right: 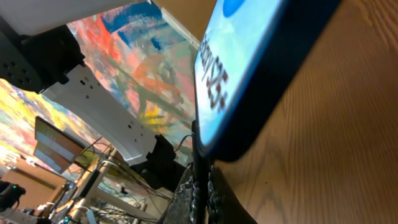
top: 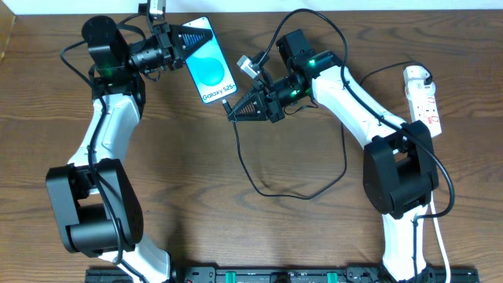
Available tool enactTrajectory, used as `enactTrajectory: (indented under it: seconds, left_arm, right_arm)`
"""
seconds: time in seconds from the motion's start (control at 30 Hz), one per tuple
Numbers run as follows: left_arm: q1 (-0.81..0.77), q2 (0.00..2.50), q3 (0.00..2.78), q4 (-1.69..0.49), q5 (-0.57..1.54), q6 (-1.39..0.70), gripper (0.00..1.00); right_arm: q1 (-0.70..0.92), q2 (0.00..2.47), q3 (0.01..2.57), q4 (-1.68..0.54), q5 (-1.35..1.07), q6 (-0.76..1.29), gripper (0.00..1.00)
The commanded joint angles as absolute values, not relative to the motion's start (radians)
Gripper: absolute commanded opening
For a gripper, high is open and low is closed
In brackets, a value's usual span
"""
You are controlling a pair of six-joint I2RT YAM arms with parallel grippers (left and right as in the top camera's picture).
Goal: Plug charger to phone and switch on socket
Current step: 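Push the USB-C plug into the phone's port with the right gripper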
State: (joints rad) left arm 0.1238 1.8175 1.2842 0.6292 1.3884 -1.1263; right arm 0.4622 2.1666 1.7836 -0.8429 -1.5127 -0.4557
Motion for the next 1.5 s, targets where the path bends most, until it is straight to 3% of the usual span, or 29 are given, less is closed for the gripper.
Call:
enactTrajectory:
  seconds: [0.0,1.47]
  left_arm:
    - [0.130,1.799,1.285,0.638,1.399,-1.142,0.07]
    - [0.112,1.799,1.285,0.637,1.429,-1.087,0.07]
  right_arm:
    - [0.466,2.179,1.778,-0.841,-1.525,-0.450,0.01]
    - [0.466,2.179,1.778,-0.837,-1.533,-0.449,0.01]
